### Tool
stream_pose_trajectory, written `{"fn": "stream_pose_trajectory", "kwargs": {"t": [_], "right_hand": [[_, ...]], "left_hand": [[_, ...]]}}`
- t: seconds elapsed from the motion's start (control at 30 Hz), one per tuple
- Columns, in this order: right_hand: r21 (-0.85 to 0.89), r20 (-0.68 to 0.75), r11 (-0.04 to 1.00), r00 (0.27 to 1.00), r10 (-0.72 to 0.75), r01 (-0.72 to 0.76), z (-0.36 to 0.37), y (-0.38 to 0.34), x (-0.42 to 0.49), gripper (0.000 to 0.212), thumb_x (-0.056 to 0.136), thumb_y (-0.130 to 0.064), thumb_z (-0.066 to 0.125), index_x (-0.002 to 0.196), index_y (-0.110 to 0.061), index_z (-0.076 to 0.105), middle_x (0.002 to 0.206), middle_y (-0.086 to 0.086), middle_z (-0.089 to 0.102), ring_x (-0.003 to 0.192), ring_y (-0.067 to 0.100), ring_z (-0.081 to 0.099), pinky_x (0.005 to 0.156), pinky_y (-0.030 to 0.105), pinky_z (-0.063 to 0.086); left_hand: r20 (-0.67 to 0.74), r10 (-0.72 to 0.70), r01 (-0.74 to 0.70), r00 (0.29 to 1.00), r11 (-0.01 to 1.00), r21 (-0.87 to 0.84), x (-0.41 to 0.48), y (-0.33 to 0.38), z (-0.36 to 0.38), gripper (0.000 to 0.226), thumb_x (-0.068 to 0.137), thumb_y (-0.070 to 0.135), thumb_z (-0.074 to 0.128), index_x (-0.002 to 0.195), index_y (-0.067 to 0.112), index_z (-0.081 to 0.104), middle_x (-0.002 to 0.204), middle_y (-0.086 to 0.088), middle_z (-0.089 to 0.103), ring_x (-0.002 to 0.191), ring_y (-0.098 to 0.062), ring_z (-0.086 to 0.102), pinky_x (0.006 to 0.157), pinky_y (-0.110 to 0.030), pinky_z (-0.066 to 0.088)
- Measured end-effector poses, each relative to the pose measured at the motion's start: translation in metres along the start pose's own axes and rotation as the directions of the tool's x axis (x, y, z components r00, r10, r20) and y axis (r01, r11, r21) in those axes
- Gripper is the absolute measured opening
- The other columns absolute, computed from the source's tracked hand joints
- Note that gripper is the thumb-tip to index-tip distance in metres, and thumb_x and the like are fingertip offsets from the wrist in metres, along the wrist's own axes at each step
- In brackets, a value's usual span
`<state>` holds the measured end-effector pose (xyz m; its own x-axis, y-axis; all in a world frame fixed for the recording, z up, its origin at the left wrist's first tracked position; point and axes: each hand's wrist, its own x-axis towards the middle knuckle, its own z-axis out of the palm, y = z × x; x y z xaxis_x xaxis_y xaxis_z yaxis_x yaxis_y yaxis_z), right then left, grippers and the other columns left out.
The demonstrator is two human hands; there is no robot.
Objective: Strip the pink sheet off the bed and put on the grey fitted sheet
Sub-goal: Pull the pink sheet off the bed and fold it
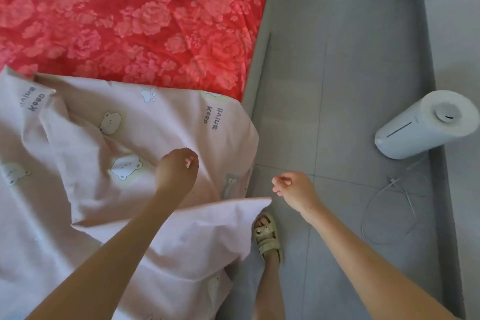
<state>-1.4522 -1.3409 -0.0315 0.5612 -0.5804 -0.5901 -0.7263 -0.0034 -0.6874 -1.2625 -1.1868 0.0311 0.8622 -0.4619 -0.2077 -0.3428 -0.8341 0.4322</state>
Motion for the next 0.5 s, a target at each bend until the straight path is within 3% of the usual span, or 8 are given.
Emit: {"fn": "stream_pose_trajectory", "kwargs": {"t": [0.1,0.17,0.33,0.5], "right_hand": [[0.231,-0.045,0.960,0.984,0.173,-0.158,0.001,-0.010,0.061,0.027,0.093,-0.019,0.053,0.068,-0.018,0.061,0.080,0.006,0.069,0.076,0.020,0.063,0.078,0.033,0.049],[0.316,-0.022,0.921,0.969,0.245,-0.226,0.003,-0.010,0.106,0.024,0.093,-0.022,0.053,0.072,-0.016,0.062,0.084,0.007,0.069,0.080,0.021,0.062,0.082,0.037,0.050],[0.361,0.097,0.856,0.927,0.361,-0.371,0.011,-0.005,0.202,0.023,0.098,-0.028,0.047,0.100,-0.011,0.062,0.108,0.007,0.065,0.100,0.021,0.058,0.092,0.035,0.044],[0.334,0.261,0.785,0.851,0.455,-0.522,0.016,-0.002,0.283,0.047,0.100,-0.037,0.042,0.136,-0.008,0.045,0.138,0.008,0.051,0.124,0.022,0.048,0.106,0.037,0.036]], "left_hand": [[-0.023,0.163,-0.159,0.986,0.978,0.133,0.069,0.012,0.013,0.016,0.090,0.012,0.055,0.095,0.009,0.070,0.097,-0.007,0.068,0.092,-0.029,0.059,0.078,-0.035,0.045],[-0.011,0.289,-0.279,0.957,0.933,0.227,0.113,0.017,0.028,0.012,0.085,0.007,0.060,0.090,0.007,0.071,0.092,-0.011,0.069,0.086,-0.035,0.059,0.074,-0.038,0.046],[0.102,0.451,-0.455,0.887,0.812,0.365,0.204,0.042,0.069,0.017,0.076,0.013,0.058,0.085,0.006,0.072,0.084,-0.011,0.070,0.077,-0.036,0.064,0.074,-0.041,0.049],[0.348,0.443,-0.564,0.826,0.650,0.510,0.265,0.054,0.109,0.034,0.079,0.027,0.071,0.106,0.008,0.069,0.104,-0.017,0.068,0.099,-0.039,0.062,0.099,-0.056,0.036]]}}
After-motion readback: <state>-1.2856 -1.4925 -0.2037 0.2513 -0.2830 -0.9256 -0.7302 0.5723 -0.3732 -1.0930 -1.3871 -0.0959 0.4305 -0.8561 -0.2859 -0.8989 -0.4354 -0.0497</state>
